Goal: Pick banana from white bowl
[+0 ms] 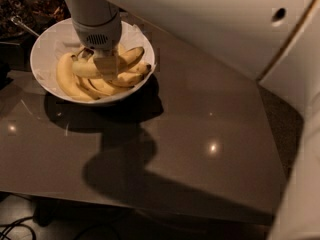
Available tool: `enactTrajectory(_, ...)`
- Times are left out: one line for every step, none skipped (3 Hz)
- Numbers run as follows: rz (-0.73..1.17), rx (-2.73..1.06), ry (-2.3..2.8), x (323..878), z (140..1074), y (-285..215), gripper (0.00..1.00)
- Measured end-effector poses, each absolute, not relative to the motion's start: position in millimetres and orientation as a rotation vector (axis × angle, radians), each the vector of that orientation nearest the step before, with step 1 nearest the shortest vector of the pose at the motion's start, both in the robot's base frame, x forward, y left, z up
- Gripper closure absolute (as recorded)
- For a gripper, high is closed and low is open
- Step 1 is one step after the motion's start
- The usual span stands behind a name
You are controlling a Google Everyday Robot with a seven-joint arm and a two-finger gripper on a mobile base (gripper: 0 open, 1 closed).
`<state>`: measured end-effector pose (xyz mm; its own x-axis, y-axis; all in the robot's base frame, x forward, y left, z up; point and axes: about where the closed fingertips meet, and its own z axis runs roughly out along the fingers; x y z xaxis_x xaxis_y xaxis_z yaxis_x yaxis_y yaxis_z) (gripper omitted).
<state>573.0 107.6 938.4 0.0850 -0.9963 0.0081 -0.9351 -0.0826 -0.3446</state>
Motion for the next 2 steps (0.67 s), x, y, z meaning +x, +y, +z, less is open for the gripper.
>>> enactTrajectory(-0.346,-2.054,1.891,544.2,958.2,99.6,1.0)
enactTrajectory(-0.34,-2.02,1.807,511.6,981.4,97.5,1.0)
